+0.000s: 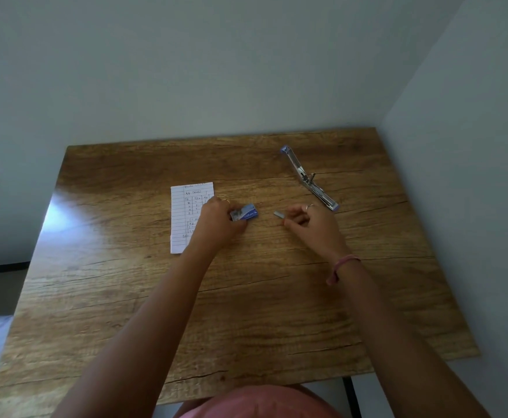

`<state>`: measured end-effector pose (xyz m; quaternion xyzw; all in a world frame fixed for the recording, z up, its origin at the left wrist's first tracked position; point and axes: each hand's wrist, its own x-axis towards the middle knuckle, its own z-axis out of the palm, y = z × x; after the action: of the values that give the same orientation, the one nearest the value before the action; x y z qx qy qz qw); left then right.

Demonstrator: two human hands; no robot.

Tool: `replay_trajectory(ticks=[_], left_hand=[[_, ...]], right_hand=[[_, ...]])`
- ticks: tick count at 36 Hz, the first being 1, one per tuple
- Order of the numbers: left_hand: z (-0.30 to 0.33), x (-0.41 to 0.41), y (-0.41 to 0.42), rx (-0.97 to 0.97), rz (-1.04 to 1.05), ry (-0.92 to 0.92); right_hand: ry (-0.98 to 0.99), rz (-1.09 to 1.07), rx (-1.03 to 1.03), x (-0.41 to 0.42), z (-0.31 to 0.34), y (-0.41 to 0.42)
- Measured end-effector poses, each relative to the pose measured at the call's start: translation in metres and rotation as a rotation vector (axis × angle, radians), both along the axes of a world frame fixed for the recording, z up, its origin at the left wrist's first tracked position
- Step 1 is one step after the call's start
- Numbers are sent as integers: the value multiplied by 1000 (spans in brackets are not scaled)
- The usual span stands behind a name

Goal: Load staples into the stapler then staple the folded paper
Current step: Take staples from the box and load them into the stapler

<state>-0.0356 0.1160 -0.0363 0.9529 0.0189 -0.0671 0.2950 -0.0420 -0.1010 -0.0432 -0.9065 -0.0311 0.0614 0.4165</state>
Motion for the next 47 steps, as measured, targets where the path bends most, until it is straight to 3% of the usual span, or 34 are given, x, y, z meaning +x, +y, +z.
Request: replay_trajectory(ticks=[15,18,21,24,29,32,39,47], left_hand=[[1,29,-8,0,141,26],[4,26,-11,-4,189,10],[10,24,-16,-37,197,-143],[19,28,-30,-145,145,-221],[27,37,-72,-412,143,-41],[22,44,-92,-671,249,118],[11,75,-108,-918,523,236],[7,91,-120,-694,479,165]], right_hand=[[-157,-34,-77,0,-13,7],[-187,-68,28,-4,-12,5],[-155,-132,215,-10,-11,-3],[-134,-185,335,-20,-11,-17],[-157,-315,402,-31,-14,-53],[-133,-403,418,-31,-17,-76],[-86,-441,380,-22,-19,-102],[-131,-377,315,-19,-24,-103]])
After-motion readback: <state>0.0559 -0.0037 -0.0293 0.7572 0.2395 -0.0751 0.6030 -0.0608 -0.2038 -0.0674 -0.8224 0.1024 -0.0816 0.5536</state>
